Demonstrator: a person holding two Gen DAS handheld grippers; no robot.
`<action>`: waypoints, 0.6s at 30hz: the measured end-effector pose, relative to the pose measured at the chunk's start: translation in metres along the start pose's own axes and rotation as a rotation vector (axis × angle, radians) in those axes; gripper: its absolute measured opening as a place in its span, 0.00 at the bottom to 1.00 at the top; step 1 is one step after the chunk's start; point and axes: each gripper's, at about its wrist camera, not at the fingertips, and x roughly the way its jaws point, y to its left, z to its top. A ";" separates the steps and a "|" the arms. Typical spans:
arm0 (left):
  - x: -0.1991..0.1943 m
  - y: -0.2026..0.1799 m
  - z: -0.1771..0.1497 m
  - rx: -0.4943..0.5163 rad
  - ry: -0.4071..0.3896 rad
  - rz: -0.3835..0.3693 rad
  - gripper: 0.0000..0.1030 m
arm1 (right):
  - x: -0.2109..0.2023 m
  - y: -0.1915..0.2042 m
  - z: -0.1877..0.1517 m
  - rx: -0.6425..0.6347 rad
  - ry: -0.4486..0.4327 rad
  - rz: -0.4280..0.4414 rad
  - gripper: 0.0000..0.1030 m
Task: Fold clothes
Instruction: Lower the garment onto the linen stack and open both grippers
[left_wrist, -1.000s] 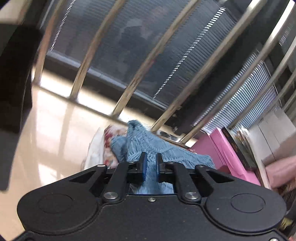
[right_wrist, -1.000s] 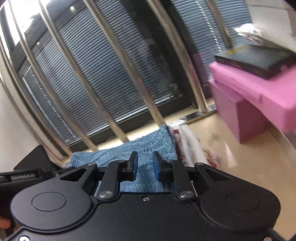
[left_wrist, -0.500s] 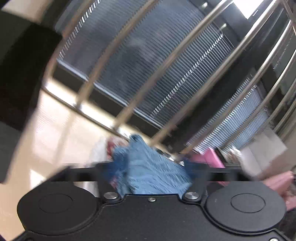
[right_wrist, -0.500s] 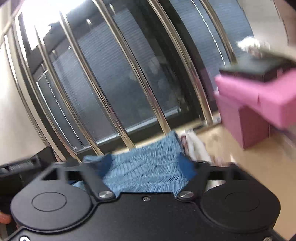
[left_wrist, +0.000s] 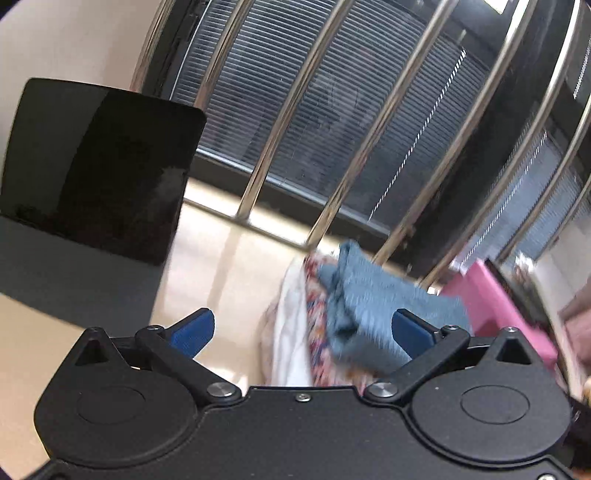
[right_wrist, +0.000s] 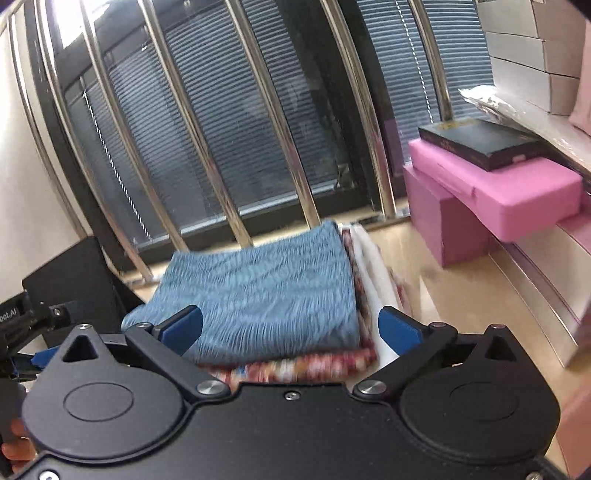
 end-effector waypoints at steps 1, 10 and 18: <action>-0.006 0.000 -0.003 0.011 0.002 0.004 1.00 | -0.005 0.001 -0.003 0.003 0.009 -0.003 1.00; -0.062 -0.004 -0.039 0.073 0.019 0.037 1.00 | -0.053 0.010 -0.039 -0.050 0.099 -0.021 1.00; -0.106 -0.004 -0.077 0.158 0.036 0.062 1.00 | -0.099 0.008 -0.083 -0.075 0.136 -0.041 1.00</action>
